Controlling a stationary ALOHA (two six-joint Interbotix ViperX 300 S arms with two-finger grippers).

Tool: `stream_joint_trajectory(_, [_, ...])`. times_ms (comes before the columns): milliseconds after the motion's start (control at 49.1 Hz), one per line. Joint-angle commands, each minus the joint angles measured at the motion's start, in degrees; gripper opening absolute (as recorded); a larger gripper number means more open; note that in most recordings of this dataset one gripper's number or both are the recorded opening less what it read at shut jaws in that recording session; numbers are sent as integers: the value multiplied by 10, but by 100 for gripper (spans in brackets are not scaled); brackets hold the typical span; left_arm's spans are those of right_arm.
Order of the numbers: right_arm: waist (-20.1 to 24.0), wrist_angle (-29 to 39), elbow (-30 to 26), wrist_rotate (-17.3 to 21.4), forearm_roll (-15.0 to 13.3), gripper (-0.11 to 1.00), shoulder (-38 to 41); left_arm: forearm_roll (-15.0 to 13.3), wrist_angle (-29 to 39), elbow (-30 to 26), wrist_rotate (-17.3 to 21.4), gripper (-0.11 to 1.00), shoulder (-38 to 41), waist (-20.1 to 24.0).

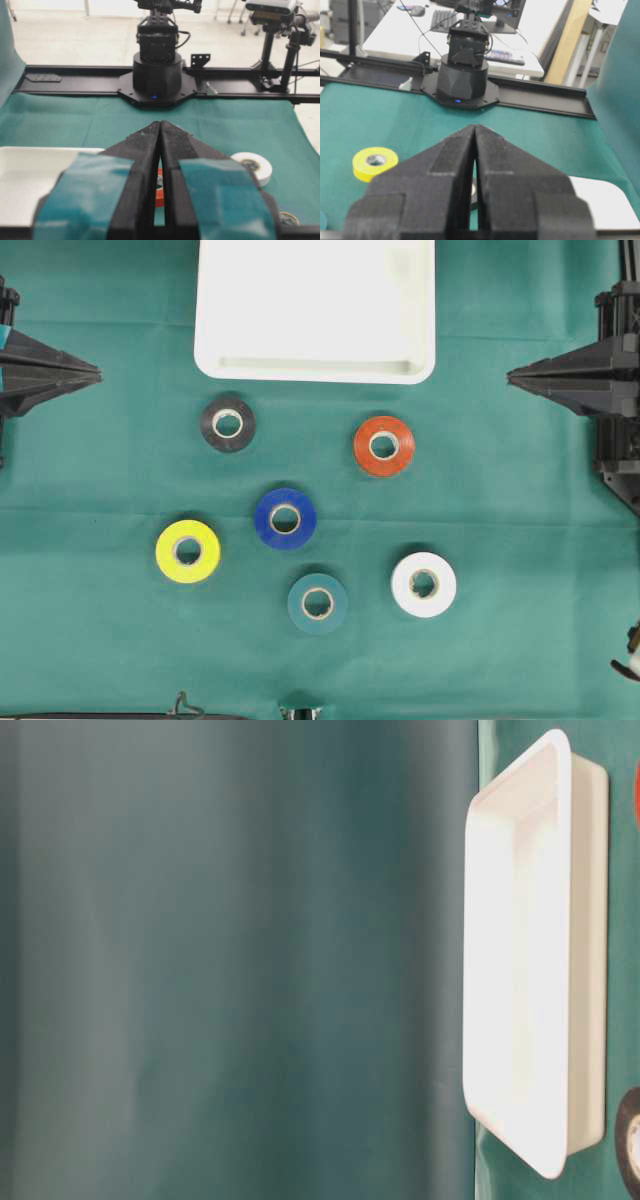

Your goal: Pick up the tape from a random location and place it into the white case.

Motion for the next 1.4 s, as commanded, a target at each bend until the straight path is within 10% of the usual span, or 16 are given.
stream_joint_trajectory(0, [1, -1, -8, -1, 0, 0, 5, -2, 13, -9, -2, 1, 12, 5])
stream_joint_trajectory(488, [1, 134, -48, 6, 1, 0, 19, -3, 25, -15, 2, 1, 16, 4])
stream_joint_trajectory(631, [1, 139, -49, 7, 1, 1, 18, -3, 36, -16, -1, 17, 17, 4])
stream_joint_trajectory(936, [-7, 136, -48, 19, 3, 82, 25, -2, 34, -21, 3, 97, 16, 4])
stream_joint_trajectory(1384, [-12, 139, -50, 19, 2, 92, 26, -2, 55, -22, -4, 99, 16, 1])
